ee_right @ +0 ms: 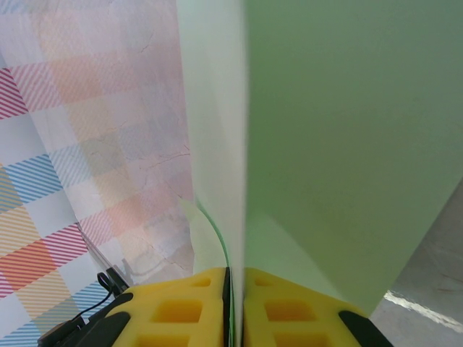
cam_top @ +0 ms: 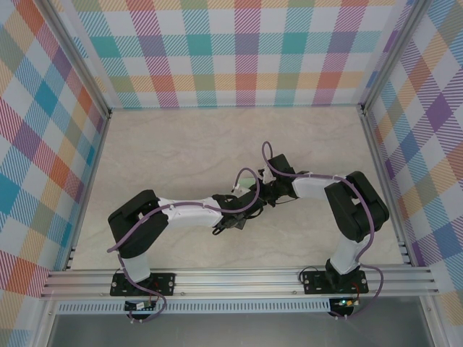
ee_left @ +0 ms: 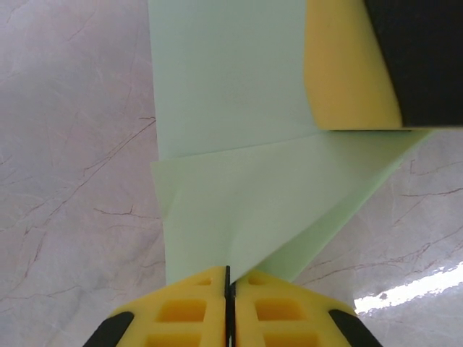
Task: Fold a paper plane with a square sheet of paper (pick it up from the middle)
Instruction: Fourth fold the wing at the center of the table.
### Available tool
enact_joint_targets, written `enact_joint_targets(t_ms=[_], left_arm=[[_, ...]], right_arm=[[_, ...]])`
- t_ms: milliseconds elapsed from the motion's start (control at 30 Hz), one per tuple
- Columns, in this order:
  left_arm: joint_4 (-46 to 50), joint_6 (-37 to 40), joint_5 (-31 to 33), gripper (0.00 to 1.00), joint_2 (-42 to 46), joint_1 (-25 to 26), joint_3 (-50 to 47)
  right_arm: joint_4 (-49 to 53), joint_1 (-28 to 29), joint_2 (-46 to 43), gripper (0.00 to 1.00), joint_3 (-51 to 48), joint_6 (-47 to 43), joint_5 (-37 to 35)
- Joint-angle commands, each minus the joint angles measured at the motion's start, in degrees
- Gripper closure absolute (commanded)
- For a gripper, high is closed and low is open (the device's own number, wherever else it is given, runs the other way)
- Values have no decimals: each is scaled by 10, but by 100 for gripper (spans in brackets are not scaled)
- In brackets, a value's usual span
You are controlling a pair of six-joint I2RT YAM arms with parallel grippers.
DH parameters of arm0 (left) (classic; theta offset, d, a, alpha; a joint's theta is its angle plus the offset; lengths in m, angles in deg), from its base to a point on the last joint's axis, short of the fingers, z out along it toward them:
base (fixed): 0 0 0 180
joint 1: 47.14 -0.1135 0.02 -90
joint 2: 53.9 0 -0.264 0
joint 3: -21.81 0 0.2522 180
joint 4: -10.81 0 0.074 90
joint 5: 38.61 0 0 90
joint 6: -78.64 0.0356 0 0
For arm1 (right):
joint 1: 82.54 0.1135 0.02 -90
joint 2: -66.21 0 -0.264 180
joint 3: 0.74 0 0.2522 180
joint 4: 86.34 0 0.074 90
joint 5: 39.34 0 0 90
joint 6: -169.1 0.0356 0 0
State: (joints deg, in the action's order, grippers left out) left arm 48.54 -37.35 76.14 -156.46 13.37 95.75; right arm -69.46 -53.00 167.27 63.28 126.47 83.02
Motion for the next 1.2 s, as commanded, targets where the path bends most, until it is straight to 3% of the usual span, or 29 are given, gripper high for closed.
enact_joint_targets(t_ms=[0,133,400,533,833,1167], left_arm=[[15,-12,14,95,21,7,-9],[-1,-16,-8,98,47,-1,-23],[-68,-7,-145,99,102,-49,-66],[-85,-14,-183,99,103,-69,-83],[-147,-42,-245,99,118,-108,-127],[-212,-75,-305,98,148,-156,-186]], right_arm=[[15,2,-21,86,11,-3,-6],[37,-1,-46,82,10,-10,-19],[80,-31,-129,69,-28,-31,-37],[95,-39,-177,63,-45,-38,-44],[92,-39,-201,62,-57,-50,-26],[45,-26,-169,73,-65,-41,3]])
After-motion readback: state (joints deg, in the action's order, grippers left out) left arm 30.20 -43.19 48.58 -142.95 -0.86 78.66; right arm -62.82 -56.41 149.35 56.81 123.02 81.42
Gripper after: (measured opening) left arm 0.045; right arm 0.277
